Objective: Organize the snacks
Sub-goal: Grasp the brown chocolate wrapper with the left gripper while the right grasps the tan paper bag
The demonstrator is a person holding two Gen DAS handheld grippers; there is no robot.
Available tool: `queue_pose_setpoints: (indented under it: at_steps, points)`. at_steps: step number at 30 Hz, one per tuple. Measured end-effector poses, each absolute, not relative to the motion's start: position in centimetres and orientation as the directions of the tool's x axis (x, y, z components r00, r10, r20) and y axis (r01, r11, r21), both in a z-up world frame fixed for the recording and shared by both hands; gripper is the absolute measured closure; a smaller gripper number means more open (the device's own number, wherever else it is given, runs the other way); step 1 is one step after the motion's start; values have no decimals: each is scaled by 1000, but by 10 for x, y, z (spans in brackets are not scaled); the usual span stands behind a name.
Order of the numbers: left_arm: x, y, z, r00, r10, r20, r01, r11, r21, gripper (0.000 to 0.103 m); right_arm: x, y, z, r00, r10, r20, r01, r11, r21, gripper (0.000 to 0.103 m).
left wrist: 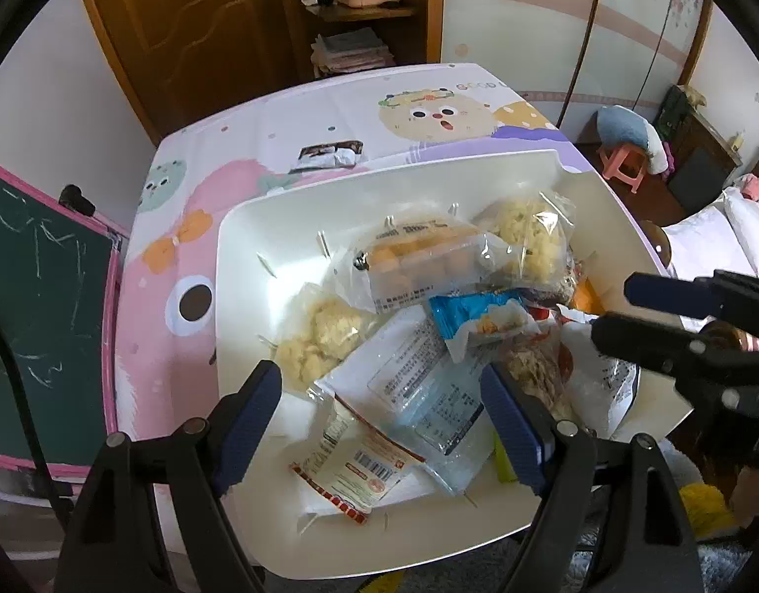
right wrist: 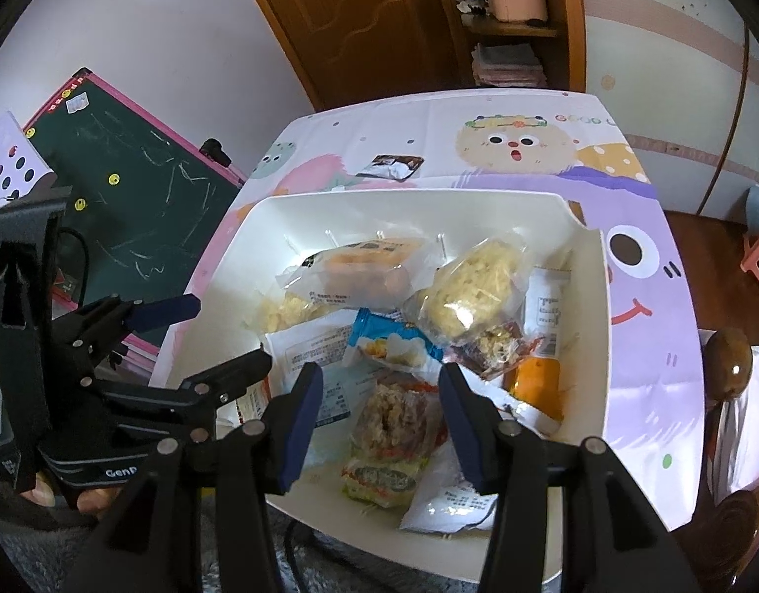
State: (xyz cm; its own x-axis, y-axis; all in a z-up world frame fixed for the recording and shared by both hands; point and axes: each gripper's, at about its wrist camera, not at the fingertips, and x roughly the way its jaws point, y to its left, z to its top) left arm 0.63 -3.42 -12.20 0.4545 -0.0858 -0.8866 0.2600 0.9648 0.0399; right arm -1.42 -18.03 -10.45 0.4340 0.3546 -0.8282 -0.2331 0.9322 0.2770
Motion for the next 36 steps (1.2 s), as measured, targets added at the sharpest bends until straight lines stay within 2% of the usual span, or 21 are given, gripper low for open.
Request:
queue_pose_setpoints:
  at_steps: [7,10,13,18,22,27,31,36]
  points:
    - [19,-35,-91,518,-71,-853,273,958,86,21,12,-215,-77,457,391,-799,-157,920,360,54]
    - [30,-36,-70,571,-41,-820,279,949,146,21,37,-234,-65,462,401,-791,-99,909,404,53]
    - [48,-37,-43,632,-13,-775,292,930,224,20,69,-253,-59,456,350,-818,-2,920,392,48]
    - [90,-41,-9,715,47,-697,293,885,361,19,132,-286,-85,378,344,-860,197,878,437,42]
    - [144,-41,3,738,93,-668,280,858,430,18,170,-301,-124,277,324,-905,314,859,404,41]
    - [214,-35,-10,700,142,-700,275,851,448,18,202,-308,-184,101,411,-906,449,794,410,41]
    - [267,-23,-42,607,153,-780,271,883,383,18,211,-303,-207,13,425,-905,497,783,374,40]
    - [300,-14,-85,535,165,-829,261,901,347,18,224,-294,-225,-45,458,-888,537,761,365,38]
